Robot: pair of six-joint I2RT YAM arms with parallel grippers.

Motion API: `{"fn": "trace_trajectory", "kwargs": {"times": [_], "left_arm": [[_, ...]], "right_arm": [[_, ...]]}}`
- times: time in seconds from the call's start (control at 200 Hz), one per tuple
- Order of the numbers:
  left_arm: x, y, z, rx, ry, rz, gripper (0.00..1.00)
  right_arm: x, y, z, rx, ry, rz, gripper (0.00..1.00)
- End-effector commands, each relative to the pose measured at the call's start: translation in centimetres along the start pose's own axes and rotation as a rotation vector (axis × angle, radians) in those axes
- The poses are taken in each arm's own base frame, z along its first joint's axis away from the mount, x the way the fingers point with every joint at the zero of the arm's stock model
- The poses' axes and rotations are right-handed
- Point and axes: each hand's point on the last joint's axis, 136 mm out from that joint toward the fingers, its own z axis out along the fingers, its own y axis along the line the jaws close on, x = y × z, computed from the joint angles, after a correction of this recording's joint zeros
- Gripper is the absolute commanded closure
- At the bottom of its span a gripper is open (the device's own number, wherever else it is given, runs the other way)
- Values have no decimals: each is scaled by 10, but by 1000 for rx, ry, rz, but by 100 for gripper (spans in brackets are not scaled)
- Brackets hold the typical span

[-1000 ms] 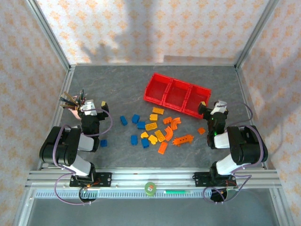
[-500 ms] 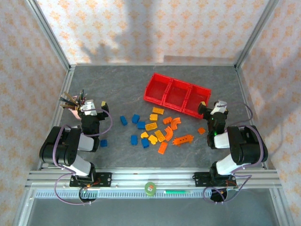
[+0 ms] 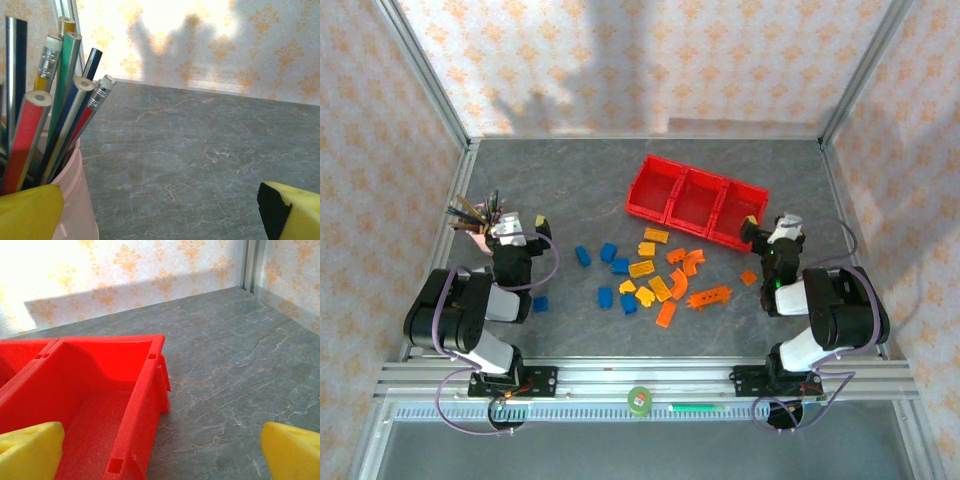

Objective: Sort the legos into containers by color
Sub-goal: Pick up the lego from the middle-right of the table.

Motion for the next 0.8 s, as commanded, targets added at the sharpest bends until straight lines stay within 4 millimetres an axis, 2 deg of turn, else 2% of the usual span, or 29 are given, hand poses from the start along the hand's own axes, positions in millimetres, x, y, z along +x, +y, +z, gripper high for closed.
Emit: {"fn": "trace_trajectory", "kwargs": {"times": [0.0,0.27,0.4,0.44,0.476,0.586,0.686,0.756,0.796], "left_arm": [[-20,-4,-9,29,-79,-4,1],[-36,-12,-14,69,-40,-23,1],[-50,-17,-17,95,-24,-95,1],[-53,-19,-19,110,-14,-116,1],[-58,-20,-20,111,-9,-148,1],[-74,-19,-26,117,-17,-261,1],[-83,-19,-31,132,-4,-438,1],[-79,-24,-37,164,37,-522,1],[-74,-24,-41,169,39,-566,1]], "right_arm": [[-20,11,-4,-55,-58,-23,0],[-46,4,-15,5,-61,54,0],[-50,2,-19,23,-22,132,0],[-46,1,-18,33,10,157,0],[-53,3,-21,26,5,190,0],[-51,12,-24,-8,82,276,0],[-44,4,-30,63,147,396,0],[-29,-4,-37,127,209,512,0],[-25,1,-39,104,239,538,0]]}}
